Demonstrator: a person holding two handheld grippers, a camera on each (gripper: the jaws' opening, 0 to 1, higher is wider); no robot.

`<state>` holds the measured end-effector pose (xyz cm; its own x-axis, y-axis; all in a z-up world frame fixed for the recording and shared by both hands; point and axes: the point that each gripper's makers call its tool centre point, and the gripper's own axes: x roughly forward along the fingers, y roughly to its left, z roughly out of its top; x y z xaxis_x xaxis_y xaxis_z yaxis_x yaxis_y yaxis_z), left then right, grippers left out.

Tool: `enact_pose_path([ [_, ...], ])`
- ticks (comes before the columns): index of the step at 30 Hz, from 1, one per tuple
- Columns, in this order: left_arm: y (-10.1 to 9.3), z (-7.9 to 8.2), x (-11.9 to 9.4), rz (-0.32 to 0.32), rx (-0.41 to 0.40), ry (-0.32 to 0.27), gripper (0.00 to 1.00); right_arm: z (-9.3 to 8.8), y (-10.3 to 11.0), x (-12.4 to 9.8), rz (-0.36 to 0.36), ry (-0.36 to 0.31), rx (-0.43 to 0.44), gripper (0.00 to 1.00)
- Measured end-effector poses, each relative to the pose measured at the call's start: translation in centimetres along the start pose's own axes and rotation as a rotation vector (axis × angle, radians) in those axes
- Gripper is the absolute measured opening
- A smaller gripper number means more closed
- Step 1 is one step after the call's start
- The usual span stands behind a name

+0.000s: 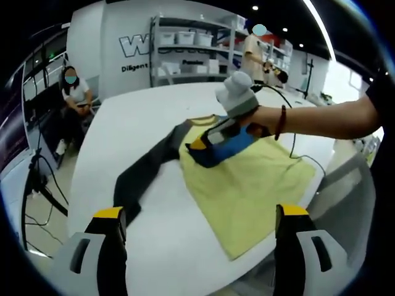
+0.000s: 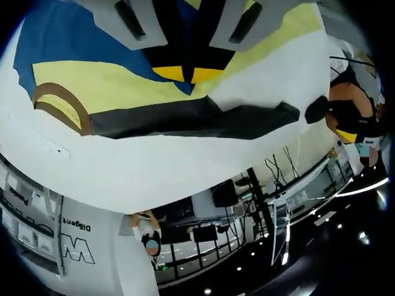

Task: Fold the garment on the visible template until the final outline fits inside the template.

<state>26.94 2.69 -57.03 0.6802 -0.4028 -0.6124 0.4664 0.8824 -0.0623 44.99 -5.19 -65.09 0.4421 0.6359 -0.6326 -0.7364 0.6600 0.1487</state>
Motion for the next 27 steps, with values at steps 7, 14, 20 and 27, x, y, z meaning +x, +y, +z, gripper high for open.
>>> enact_pose_path([
  [7, 0.0, 0.0, -0.1, 0.002, -0.002, -0.002, 0.96, 0.1, 0.4, 0.2, 0.024, -0.002, -0.024, 0.0],
  [14, 0.1, 0.0, -0.1, 0.001, -0.006, -0.005, 0.96, -0.1, 0.1, 0.9, 0.021, 0.018, -0.026, 0.0],
  [20, 0.2, 0.0, -0.1, 0.005, -0.005, -0.004, 0.96, -0.8, 0.1, 1.5, 0.022, 0.048, -0.017, 0.0],
  [27, 0.3, -0.1, -0.3, 0.009, -0.007, -0.002, 0.97, -1.3, 0.2, 1.8, 0.03, 0.066, 0.011, 0.0],
])
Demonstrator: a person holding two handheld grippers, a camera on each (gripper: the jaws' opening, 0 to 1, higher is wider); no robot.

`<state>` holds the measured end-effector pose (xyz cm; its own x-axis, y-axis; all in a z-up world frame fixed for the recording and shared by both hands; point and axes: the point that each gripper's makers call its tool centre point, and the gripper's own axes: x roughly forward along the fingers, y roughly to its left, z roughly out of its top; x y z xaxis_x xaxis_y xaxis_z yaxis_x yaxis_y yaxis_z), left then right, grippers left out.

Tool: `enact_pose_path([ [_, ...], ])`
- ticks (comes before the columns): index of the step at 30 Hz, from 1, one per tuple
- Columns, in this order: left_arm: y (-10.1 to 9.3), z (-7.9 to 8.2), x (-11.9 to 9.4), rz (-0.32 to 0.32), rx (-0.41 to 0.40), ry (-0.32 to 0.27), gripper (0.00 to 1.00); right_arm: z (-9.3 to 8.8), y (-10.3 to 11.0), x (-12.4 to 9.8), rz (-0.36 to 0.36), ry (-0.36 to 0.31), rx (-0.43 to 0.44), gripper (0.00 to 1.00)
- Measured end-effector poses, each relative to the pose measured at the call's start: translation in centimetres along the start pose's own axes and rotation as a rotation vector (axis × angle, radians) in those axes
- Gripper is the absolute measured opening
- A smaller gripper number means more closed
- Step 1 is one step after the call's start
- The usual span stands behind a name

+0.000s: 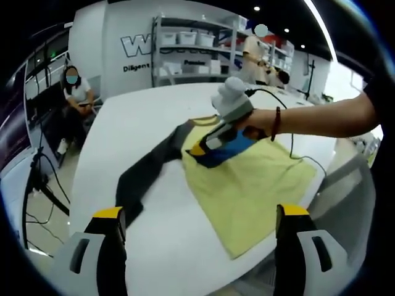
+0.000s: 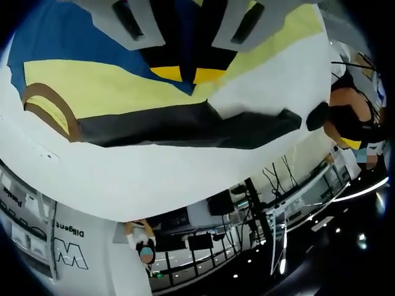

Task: Fold the garment on the visible template until the final outline fits inside the template.

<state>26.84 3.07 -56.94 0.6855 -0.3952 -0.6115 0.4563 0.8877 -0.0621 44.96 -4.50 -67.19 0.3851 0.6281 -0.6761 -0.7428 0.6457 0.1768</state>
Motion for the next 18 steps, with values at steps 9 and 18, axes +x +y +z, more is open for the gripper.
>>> enact_pose_path([
  [9, 0.1, 0.2, -0.1, 0.007, 0.002, -0.004, 0.98, 0.4, 0.4, -0.7, 0.023, -0.037, 0.011, 0.22],
  [18, 0.0, 0.4, -0.1, 0.012, 0.005, -0.007, 0.99, 0.6, 0.7, -2.9, 0.038, -0.08, 0.018, 0.43],
])
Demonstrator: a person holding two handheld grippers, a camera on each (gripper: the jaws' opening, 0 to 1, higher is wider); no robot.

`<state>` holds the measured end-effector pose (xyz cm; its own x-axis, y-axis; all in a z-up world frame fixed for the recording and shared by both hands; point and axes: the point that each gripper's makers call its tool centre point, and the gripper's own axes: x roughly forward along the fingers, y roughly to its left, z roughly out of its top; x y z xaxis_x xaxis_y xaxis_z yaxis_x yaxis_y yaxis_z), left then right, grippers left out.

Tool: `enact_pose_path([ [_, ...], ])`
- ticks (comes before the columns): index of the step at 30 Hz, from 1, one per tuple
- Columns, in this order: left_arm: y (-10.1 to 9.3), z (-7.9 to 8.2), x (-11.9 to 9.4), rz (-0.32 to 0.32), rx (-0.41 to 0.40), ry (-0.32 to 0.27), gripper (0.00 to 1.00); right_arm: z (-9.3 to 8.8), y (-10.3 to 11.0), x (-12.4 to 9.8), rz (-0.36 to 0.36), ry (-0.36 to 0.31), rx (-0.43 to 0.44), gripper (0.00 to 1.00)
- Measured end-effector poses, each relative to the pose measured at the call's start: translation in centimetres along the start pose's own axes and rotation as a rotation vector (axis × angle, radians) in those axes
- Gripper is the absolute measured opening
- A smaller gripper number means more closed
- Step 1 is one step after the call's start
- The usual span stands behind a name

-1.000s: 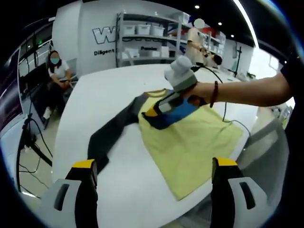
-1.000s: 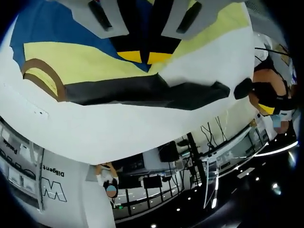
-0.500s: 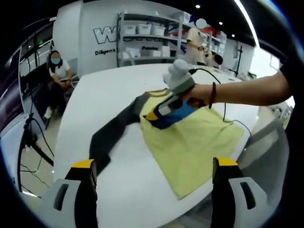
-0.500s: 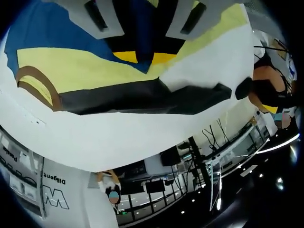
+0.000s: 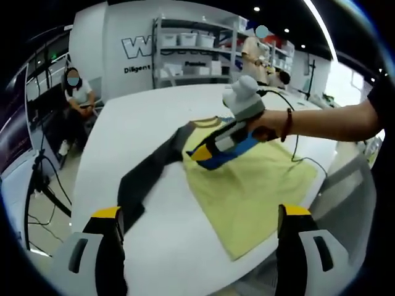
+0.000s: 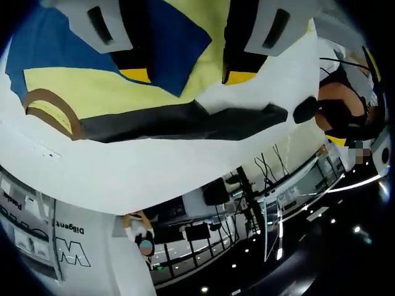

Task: Fold the garment on the visible template until the final outline fits inside the template.

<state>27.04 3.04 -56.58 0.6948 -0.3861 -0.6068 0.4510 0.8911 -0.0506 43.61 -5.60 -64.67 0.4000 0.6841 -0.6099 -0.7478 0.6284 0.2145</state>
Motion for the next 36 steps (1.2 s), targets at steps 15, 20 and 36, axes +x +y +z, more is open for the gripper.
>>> enact_pose_path([
  [15, 0.8, 0.3, -0.1, 0.031, -0.007, -0.006, 0.99, 0.2, -5.4, -6.2, -0.124, -0.022, 0.051, 0.65],
  [20, 0.9, 0.4, 0.0, 0.039, -0.009, -0.007, 0.99, -0.6, -6.7, -7.5, -0.156, -0.007, 0.066, 0.73],
  [36, 0.3, 0.7, 0.6, 0.036, -0.007, -0.002, 0.99, -5.3, -13.2, -12.5, -0.312, 0.011, 0.183, 0.78],
])
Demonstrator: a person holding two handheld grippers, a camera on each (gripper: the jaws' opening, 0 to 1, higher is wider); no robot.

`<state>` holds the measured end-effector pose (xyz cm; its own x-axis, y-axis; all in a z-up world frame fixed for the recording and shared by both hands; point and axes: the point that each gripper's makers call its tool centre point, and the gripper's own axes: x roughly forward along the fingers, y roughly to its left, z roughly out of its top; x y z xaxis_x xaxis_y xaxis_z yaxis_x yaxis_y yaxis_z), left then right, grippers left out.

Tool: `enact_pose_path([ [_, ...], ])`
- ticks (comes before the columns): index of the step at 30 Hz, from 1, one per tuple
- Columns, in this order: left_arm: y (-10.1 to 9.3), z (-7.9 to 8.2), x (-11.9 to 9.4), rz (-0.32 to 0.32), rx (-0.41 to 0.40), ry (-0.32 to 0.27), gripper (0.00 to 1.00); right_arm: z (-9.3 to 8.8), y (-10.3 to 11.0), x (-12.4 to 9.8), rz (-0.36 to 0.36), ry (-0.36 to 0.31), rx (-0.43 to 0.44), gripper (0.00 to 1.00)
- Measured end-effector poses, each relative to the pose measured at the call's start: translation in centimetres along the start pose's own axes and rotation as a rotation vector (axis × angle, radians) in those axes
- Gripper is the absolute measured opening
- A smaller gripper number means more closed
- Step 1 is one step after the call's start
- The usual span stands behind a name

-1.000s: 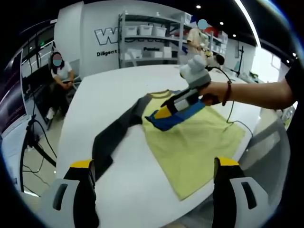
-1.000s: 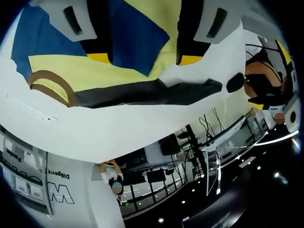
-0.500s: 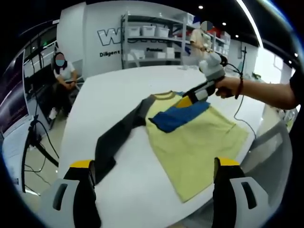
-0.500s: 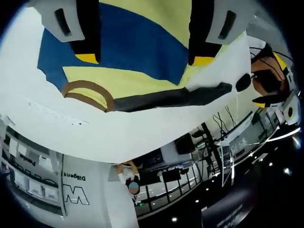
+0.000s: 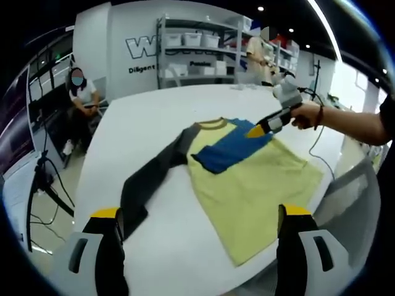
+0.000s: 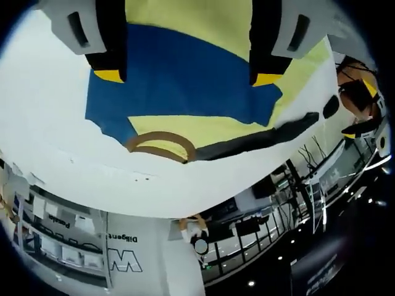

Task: Fold the garment on the visible template until the final outline fits inside the template.

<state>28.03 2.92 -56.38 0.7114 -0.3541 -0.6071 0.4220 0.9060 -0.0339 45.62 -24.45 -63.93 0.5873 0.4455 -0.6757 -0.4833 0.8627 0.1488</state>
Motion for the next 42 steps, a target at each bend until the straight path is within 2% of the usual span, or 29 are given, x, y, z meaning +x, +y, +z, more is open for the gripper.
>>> enact_pose_path([
  [6, -0.4, -0.1, 0.2, -0.01, 0.007, 0.009, 0.99, -1.0, -2.7, -0.7, -0.042, -0.007, 0.078, 0.77],
  [11, -0.3, -0.2, 0.3, -0.011, 0.008, 0.013, 0.99, -2.1, -4.5, -1.2, -0.073, 0.013, 0.091, 0.71],
  [14, -0.3, -0.3, 0.3, -0.01, 0.004, 0.013, 0.99, -2.7, -5.3, -1.5, -0.09, 0.025, 0.11, 0.65],
  [16, -0.3, -0.3, 0.3, -0.012, -0.002, 0.012, 0.99, -3.3, -6.4, -1.7, -0.124, 0.027, 0.156, 0.59],
  [18, -0.3, -0.4, 0.4, -0.011, -0.001, 0.015, 0.99, -3.5, -6.8, -1.9, -0.133, 0.016, 0.175, 0.55],
  [21, -0.4, -0.4, 0.3, -0.014, 0.001, 0.016, 0.99, -4.3, -7.4, -1.7, -0.145, 0.034, 0.2, 0.47],
  [25, -0.3, -0.5, 0.3, -0.011, 0.01, 0.023, 0.99, -5.0, -8.0, -1.8, -0.176, 0.052, 0.185, 0.32],
  [28, -0.4, -0.5, 0.3, -0.016, 0.011, 0.023, 0.99, -5.1, -8.1, -1.7, -0.177, 0.042, 0.197, 0.25],
  [31, -0.4, -0.5, 0.3, -0.015, 0.013, 0.024, 0.99, -5.2, -8.3, -1.8, -0.19, 0.052, 0.161, 0.16],
  [35, -0.3, -0.7, 0.4, -0.012, 0.005, 0.026, 0.99, -5.4, -8.0, -1.8, -0.191, 0.055, 0.136, 0.08],
  [37, -0.2, -0.9, 0.5, -0.01, 0.001, 0.03, 0.99, -5.5, -8.2, -1.8, -0.201, 0.056, 0.086, 0.05],
  [42, -0.1, -1.2, 0.6, -0.005, -0.008, 0.036, 0.99, -5.6, -8.3, -1.9, -0.193, 0.058, 0.081, 0.0],
])
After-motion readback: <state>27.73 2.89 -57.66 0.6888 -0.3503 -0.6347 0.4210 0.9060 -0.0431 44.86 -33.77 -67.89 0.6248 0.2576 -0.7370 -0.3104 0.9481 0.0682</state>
